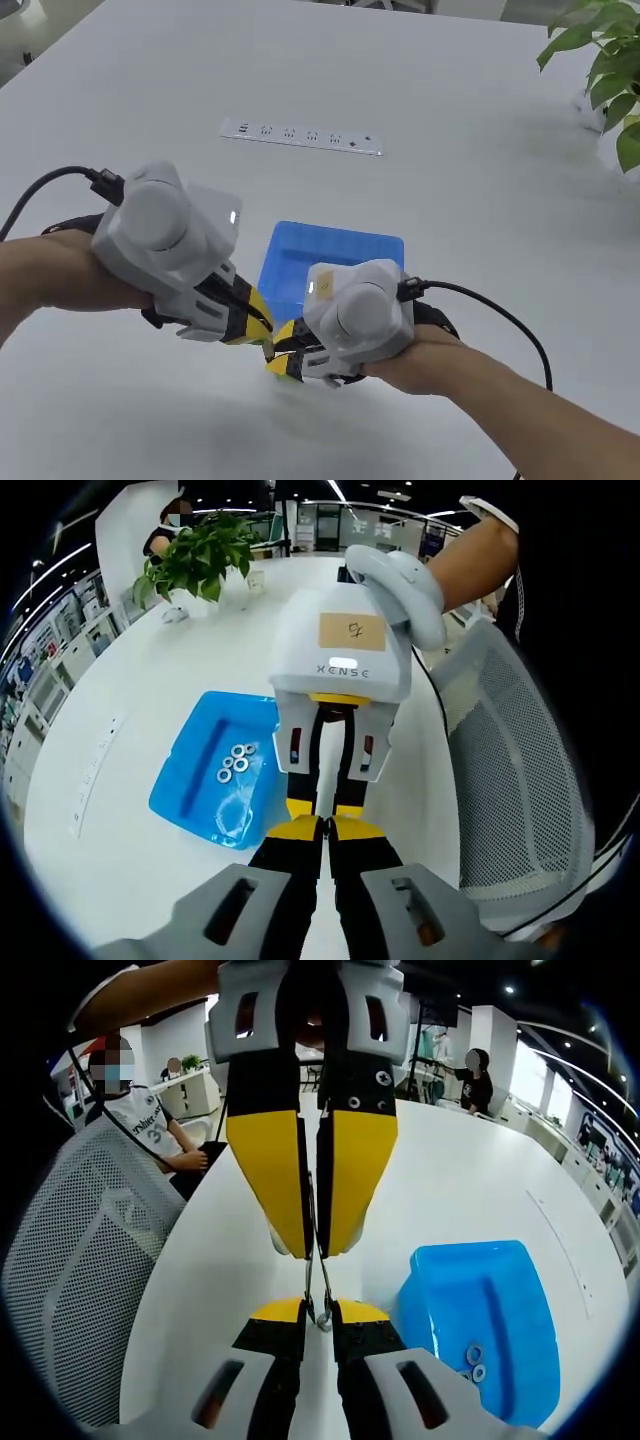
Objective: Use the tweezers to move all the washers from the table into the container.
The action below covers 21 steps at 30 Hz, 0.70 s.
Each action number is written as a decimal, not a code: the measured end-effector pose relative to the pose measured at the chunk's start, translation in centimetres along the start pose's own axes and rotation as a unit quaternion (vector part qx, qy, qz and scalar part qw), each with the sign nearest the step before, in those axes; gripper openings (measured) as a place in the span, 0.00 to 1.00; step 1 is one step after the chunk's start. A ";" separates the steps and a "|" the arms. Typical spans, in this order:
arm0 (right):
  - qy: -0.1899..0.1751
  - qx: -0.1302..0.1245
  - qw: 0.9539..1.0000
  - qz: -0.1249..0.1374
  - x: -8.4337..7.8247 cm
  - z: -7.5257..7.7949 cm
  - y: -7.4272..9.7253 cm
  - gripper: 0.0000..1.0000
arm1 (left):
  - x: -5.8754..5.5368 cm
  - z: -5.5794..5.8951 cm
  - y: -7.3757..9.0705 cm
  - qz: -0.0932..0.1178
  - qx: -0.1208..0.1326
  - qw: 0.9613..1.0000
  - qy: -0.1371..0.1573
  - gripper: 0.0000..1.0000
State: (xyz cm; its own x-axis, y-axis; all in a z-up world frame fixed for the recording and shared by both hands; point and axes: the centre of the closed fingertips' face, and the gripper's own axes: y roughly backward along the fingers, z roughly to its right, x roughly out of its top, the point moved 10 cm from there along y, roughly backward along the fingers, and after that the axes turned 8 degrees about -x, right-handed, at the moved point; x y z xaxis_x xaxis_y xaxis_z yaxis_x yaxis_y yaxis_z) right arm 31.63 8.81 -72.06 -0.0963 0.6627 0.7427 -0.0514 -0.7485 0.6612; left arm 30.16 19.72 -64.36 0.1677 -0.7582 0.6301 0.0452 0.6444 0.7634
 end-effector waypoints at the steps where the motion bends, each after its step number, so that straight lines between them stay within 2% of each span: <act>1: 0.000 0.000 1.000 0.000 0.0 0.0 0.0 0.12 | 0.0 0.0 0.0 0.000 0.000 1.000 0.000 0.06; 21: -0.001 0.001 1.000 -0.003 -0.1 0.1 0.1 0.10 | 0.4 0.0 -0.2 0.000 -0.003 1.000 -0.001 0.06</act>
State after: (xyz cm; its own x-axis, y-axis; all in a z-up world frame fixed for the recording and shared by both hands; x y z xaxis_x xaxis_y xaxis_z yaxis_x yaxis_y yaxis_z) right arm 31.73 8.71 -72.08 -0.0938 0.6670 0.7391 -0.0507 -0.7447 0.6655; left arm 30.20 19.28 -64.24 0.1656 -0.7585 0.6302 0.0508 0.6448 0.7627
